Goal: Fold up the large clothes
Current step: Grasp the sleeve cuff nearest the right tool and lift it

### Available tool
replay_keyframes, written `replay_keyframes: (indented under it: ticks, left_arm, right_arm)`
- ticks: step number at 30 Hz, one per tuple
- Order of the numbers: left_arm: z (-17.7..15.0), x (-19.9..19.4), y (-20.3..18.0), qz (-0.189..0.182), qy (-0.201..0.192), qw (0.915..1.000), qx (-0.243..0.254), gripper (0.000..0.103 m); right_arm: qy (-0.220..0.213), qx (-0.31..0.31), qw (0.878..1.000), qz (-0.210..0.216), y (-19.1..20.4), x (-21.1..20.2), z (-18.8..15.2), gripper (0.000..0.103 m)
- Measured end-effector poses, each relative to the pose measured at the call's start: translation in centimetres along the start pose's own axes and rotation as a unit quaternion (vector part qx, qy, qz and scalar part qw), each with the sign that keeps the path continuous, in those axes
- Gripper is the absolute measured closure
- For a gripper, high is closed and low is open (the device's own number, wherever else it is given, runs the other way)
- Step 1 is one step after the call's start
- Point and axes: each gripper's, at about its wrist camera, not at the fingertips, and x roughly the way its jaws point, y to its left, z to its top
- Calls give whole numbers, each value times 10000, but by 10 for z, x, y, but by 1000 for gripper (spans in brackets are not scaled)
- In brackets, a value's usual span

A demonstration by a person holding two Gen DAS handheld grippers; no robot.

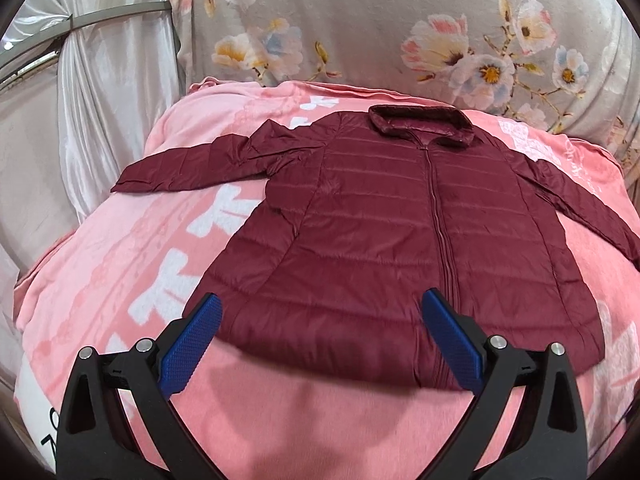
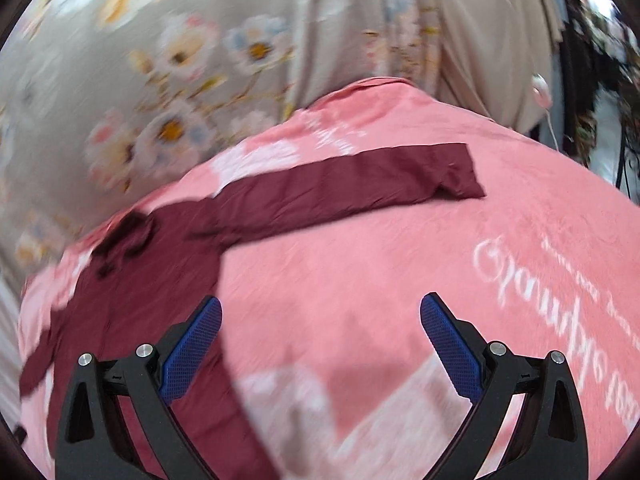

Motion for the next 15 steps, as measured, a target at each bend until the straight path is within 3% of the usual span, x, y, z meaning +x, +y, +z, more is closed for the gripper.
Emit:
replay_keyframes:
  ticks: [6,15]
  left_arm:
    - [17,22,-1,235,22,9997,-58,5]
    - [37,55,-1,416,-1,9990,-149,5]
  right_arm:
    - [-43,1132,9935,-73,-65,70,48,16]
    - [81,2324,9725,-152,-117,137,72,42]
